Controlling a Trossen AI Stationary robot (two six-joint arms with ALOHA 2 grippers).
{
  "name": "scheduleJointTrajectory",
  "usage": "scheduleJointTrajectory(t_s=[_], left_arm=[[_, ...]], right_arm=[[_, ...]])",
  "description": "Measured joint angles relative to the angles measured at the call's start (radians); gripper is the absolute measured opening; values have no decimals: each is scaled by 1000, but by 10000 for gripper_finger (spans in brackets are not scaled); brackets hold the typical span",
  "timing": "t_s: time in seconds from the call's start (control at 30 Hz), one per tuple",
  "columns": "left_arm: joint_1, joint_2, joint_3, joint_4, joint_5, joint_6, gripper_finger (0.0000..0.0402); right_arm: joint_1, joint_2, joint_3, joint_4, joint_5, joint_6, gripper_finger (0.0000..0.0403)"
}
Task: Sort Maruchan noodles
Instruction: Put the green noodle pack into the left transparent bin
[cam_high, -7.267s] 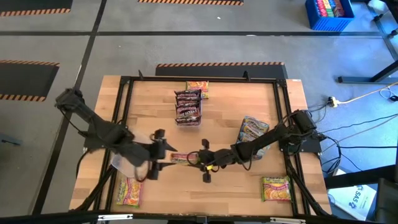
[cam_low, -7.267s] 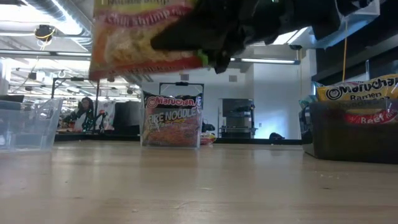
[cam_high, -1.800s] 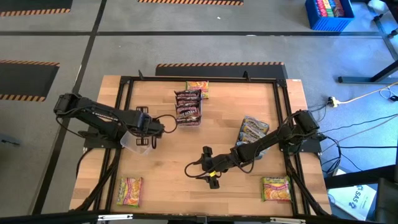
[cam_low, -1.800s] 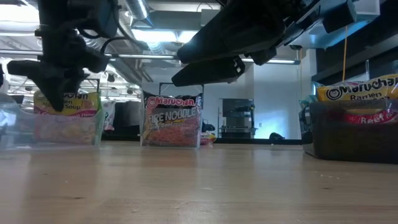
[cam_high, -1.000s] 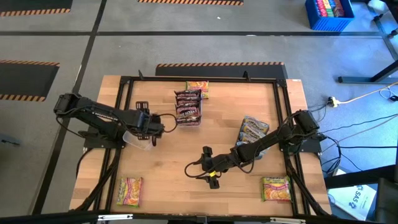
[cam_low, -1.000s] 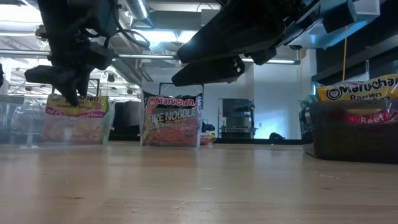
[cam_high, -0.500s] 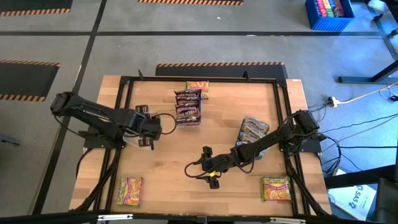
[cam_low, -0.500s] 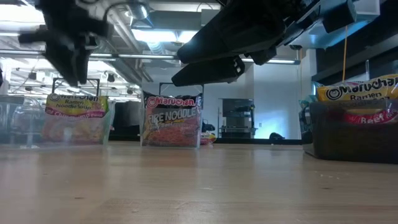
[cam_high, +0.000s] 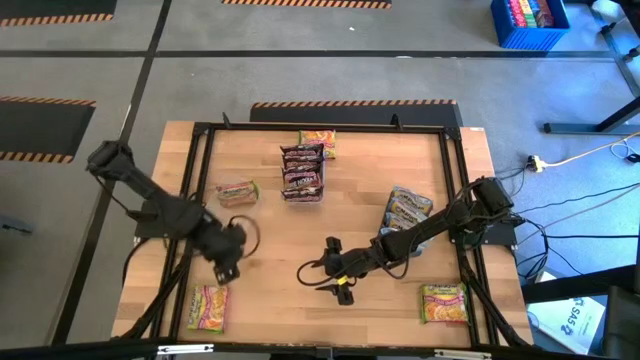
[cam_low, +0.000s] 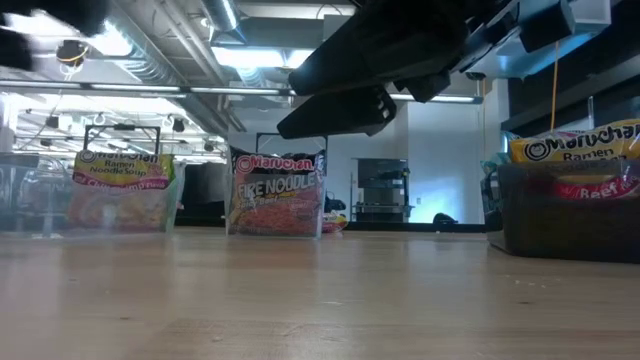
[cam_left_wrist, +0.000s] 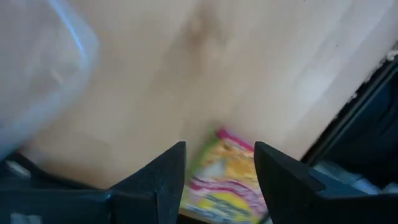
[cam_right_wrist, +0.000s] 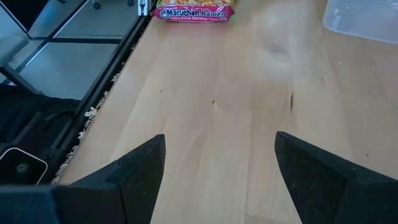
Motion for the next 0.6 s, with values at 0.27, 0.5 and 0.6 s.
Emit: scheduleJointTrajectory(t_s=[0.27, 0.5, 0.6], left_arm=[[-248, 81, -65, 203, -4, -443, 183], [-337, 193, -65, 253, 117, -617, 183], [-367, 235, -65, 304, 152, -651, 183]], right_arm=[[0, 0, 0, 1, 1, 7, 282], [-1, 0, 0, 3, 9, 17, 282], [-1, 0, 0, 3, 10, 22, 282]])
